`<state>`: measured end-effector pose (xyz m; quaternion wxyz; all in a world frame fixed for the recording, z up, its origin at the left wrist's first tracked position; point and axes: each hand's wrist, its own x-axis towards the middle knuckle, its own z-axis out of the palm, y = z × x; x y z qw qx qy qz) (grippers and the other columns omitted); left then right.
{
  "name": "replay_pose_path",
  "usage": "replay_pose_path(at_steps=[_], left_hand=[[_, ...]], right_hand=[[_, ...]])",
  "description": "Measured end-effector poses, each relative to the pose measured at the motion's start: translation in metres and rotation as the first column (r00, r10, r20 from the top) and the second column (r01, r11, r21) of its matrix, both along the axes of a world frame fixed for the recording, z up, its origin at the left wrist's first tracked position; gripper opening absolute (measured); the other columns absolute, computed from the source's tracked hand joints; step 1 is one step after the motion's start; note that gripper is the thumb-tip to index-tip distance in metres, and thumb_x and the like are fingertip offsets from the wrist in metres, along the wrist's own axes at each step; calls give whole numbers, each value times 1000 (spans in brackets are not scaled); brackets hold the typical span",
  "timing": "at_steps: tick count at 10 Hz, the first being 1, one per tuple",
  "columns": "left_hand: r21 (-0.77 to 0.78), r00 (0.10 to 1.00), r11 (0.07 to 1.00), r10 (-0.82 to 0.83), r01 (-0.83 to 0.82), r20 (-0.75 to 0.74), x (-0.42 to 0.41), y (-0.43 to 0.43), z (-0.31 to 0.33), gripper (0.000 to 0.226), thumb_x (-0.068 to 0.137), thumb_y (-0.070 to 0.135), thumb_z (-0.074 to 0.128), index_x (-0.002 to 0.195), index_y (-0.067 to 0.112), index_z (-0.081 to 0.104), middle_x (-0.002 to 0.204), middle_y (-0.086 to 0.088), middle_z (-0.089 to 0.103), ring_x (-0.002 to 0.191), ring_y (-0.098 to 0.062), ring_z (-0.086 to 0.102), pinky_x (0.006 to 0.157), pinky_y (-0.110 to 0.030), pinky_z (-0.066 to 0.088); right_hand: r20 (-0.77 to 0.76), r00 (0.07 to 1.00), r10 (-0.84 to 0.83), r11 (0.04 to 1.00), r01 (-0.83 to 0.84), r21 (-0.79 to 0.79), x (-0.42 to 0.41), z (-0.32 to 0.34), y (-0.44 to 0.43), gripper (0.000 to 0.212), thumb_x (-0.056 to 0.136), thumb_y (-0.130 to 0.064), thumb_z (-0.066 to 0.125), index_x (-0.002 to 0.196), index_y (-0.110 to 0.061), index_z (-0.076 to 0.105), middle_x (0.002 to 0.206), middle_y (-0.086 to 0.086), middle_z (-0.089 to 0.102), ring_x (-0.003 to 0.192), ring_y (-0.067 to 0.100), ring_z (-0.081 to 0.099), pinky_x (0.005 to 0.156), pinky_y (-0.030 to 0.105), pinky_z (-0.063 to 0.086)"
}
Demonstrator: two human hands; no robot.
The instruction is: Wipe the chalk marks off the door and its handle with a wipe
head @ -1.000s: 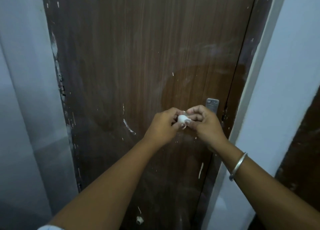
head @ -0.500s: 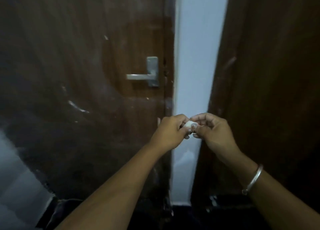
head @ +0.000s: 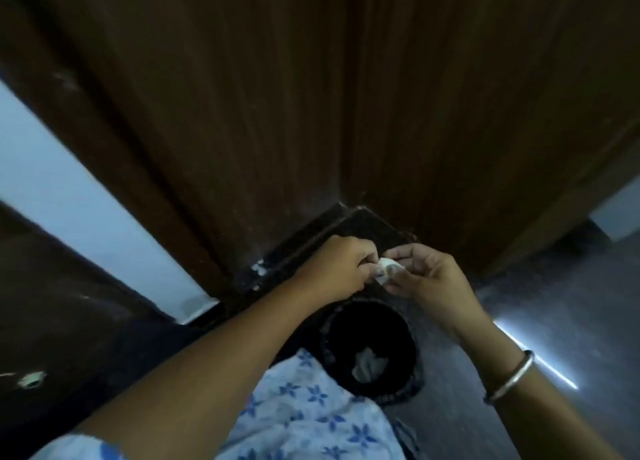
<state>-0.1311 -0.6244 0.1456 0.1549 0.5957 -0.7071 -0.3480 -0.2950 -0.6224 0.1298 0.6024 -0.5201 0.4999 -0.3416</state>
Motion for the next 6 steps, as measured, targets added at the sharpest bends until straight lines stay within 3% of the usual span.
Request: replay_pose_path(at_steps=[1, 2, 3, 4, 5, 6], left_hand=[[136, 990, 985, -120, 110, 70, -54, -11, -31, 12, 90, 27, 58, 93, 16, 63, 80, -1, 63, 77, -18, 62, 67, -34, 50], [286, 944, 942, -245, 177, 222, -75, -16, -59, 21, 92, 27, 55, 106, 13, 58, 103, -7, 63, 89, -22, 59, 72, -36, 48], [444, 929, 884, -279, 148, 245, -67, -16, -83, 43, 93, 27, 54, 133, 15, 44, 132, -9, 53, 113, -26, 54, 92, -39, 48], [536, 948, 836, -255, 117, 191, -51, -13, -93, 55, 94, 23, 53, 144, 17, 31, 144, -4, 43, 123, -23, 50, 88, -28, 42], [528, 972, 847, -167, 55, 167, -35, -15, -96, 49, 95, 21, 52, 142, 18, 35, 143, -3, 44, 120, -22, 51, 84, -28, 42], [502, 981, 865, -110, 17, 157, -29, -13, -92, 49, 96, 22, 51, 142, 20, 36, 143, -4, 44, 121, -24, 50, 85, -30, 42]], right_hand=[[-24, 994, -102, 994, 103, 38, -51, -33, 0, 13, 81, -1, 65, 86, -12, 66, 73, 6, 71, 71, 20, 68, 66, 31, 57], [-143, 986, -86, 993, 97, 70, -66, -70, 1, 14, 83, -6, 66, 86, -20, 66, 79, 4, 71, 75, 20, 67, 67, 35, 56], [-361, 933, 9, 998, 13, 61, -64, -104, -1, 20, 86, -15, 64, 105, -23, 64, 103, 2, 68, 97, 19, 64, 82, 38, 53], [-453, 890, 54, 996, -15, 89, -62, -115, -7, 43, 89, -14, 61, 130, -17, 51, 128, 5, 57, 115, 22, 55, 85, 27, 45], [-458, 878, 136, 989, -95, 111, -62, -122, -15, 37, 88, -12, 62, 124, -16, 54, 127, 9, 58, 110, 23, 58, 82, 32, 50], [-473, 857, 203, 978, -161, 129, -57, -123, -19, 33, 88, -17, 62, 120, -20, 57, 125, 6, 59, 111, 20, 58, 71, 21, 46]])
